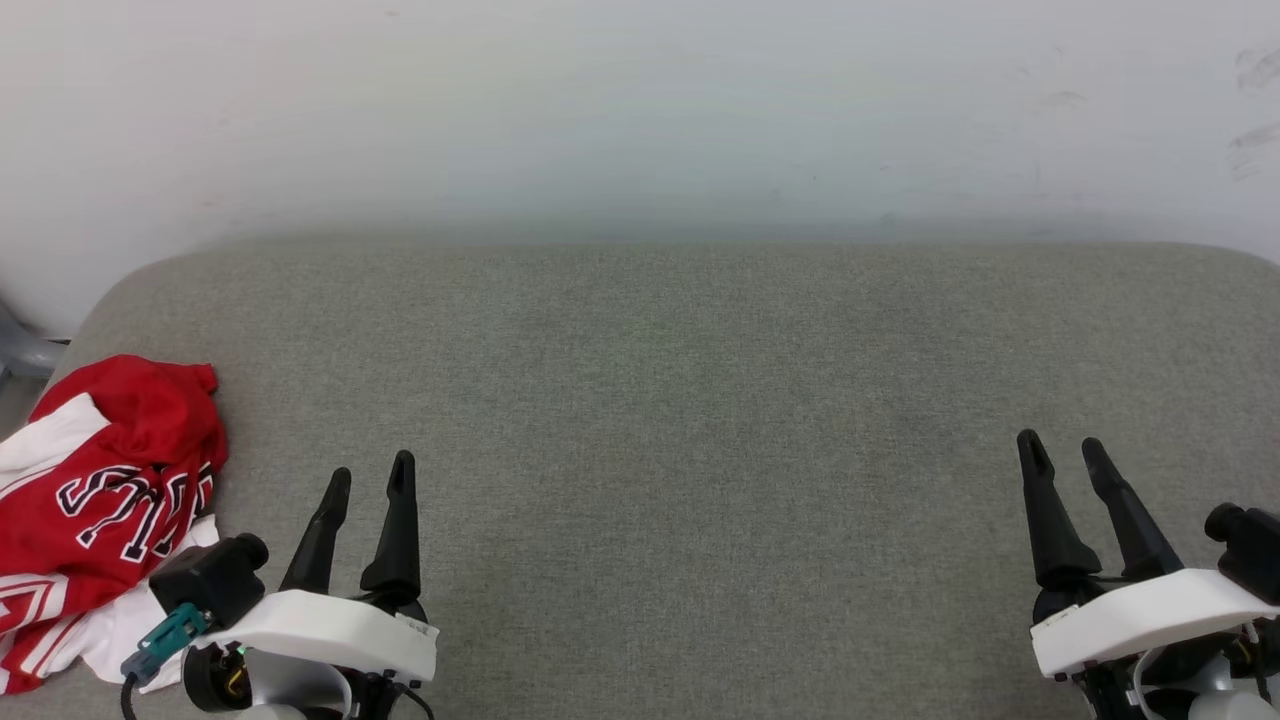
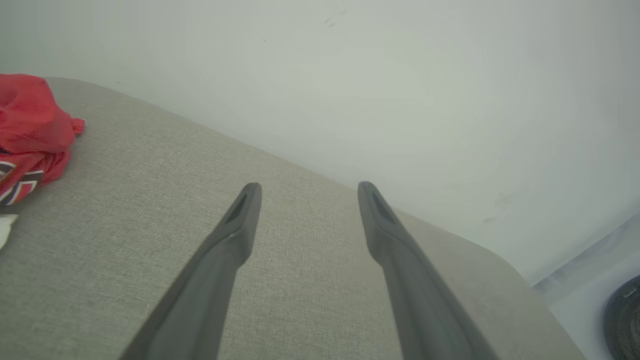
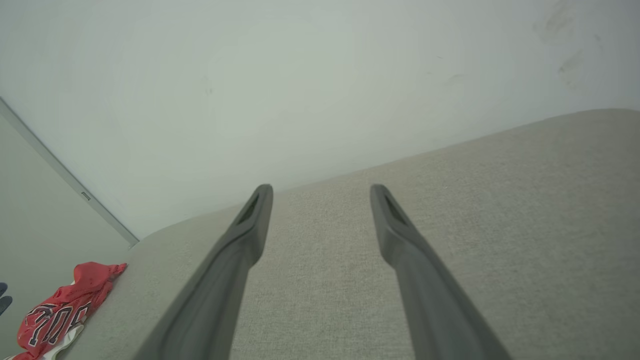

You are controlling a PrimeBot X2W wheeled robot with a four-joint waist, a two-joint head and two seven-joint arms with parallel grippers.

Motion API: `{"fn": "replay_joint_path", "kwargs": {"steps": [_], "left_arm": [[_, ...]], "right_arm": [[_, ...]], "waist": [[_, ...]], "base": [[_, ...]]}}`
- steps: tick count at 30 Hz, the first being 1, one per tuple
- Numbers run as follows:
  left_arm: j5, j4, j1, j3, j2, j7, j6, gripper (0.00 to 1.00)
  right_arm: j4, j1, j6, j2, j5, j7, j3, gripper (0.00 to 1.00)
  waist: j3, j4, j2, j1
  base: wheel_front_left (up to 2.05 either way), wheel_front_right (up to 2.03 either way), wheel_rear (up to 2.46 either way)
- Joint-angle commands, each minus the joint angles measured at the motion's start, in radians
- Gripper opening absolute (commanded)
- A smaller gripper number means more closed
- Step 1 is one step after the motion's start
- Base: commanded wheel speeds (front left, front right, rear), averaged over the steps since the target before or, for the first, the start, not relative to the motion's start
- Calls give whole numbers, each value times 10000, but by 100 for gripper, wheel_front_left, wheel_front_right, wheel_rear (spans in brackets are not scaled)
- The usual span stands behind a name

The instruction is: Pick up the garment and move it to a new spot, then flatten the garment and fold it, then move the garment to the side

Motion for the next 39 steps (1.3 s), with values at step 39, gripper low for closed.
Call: {"fn": "replay_joint_path", "kwargs": {"steps": [39], "left_arm": [[4099, 155, -99, -968, 981, -997, 857, 100]], "right_arm": [[-673, 376, -1, 64, -4186, -162, -606, 100]], "waist": [[63, 130, -1, 0]], "base": [[0, 0, 0]]}}
